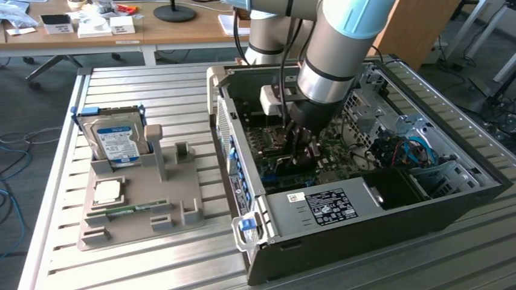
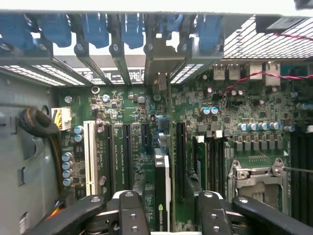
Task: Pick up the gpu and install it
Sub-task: 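Insert the gpu into the slot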
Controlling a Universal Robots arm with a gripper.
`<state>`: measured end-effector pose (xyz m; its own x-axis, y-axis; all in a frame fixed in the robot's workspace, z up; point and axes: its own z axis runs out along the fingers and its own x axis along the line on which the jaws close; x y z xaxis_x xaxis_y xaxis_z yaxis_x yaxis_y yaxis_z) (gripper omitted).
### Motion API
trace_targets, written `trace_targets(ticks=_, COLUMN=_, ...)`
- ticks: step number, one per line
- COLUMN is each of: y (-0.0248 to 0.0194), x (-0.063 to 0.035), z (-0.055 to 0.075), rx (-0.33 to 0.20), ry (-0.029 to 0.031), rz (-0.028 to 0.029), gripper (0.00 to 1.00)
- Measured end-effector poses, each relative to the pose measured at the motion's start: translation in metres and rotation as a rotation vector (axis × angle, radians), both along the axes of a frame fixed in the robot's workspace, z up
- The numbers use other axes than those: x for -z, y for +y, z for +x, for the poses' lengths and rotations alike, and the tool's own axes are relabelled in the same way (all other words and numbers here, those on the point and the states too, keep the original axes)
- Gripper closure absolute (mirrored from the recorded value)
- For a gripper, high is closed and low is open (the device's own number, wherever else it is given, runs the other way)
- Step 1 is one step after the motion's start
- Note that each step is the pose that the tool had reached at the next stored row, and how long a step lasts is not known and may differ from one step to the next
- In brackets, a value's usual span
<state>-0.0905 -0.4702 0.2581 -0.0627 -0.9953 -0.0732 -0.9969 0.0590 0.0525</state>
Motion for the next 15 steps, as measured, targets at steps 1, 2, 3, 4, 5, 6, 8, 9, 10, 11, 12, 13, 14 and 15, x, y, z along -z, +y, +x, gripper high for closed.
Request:
trace_targets(ticks=1, y=0.0000, x=-0.0026, z=0.000, rx=0.000, ry=0.0000, rz=0.0001, gripper=0.55)
trace_targets(ticks=2, y=0.0000, x=-0.0054, z=0.000, rx=0.000, ry=-0.0001, rz=0.0002, gripper=0.55)
trace_targets(ticks=3, y=0.0000, x=-0.0085, z=0.000, rx=0.000, ry=0.0000, rz=0.0001, gripper=0.55)
trace_targets(ticks=4, y=0.0000, x=-0.0116, z=0.000, rx=0.000, ry=-0.0002, rz=0.0002, gripper=0.55)
trace_targets(ticks=5, y=0.0001, x=-0.0149, z=0.000, rx=0.000, ry=-0.0002, rz=0.0001, gripper=0.55)
trace_targets(ticks=6, y=0.0001, x=-0.0180, z=0.000, rx=0.000, ry=-0.0003, rz=0.0000, gripper=0.55)
trace_targets(ticks=8, y=0.0001, x=-0.0243, z=0.000, rx=0.000, ry=-0.0006, rz=0.0001, gripper=0.55)
trace_targets(ticks=9, y=0.0001, x=-0.0276, z=0.000, rx=0.000, ry=-0.0006, rz=0.0001, gripper=0.55)
trace_targets(ticks=10, y=0.0002, x=-0.0305, z=0.000, rx=0.000, ry=-0.0008, rz=0.0002, gripper=0.55)
trace_targets(ticks=11, y=0.0002, x=-0.0334, z=0.000, rx=0.000, ry=-0.0009, rz=0.0002, gripper=0.55)
trace_targets(ticks=12, y=0.0002, x=-0.0357, z=0.000, rx=0.000, ry=-0.0010, rz=0.0002, gripper=0.55)
trace_targets(ticks=13, y=0.0002, x=-0.0375, z=0.000, rx=0.000, ry=-0.0012, rz=0.0002, gripper=0.55)
trace_targets(ticks=14, y=0.0002, x=-0.0389, z=0.000, rx=0.000, ry=-0.0013, rz=0.0002, gripper=0.55)
trace_targets(ticks=15, y=0.0002, x=-0.0394, z=0.000, rx=0.000, ry=-0.0014, rz=0.0002, gripper=0.55)
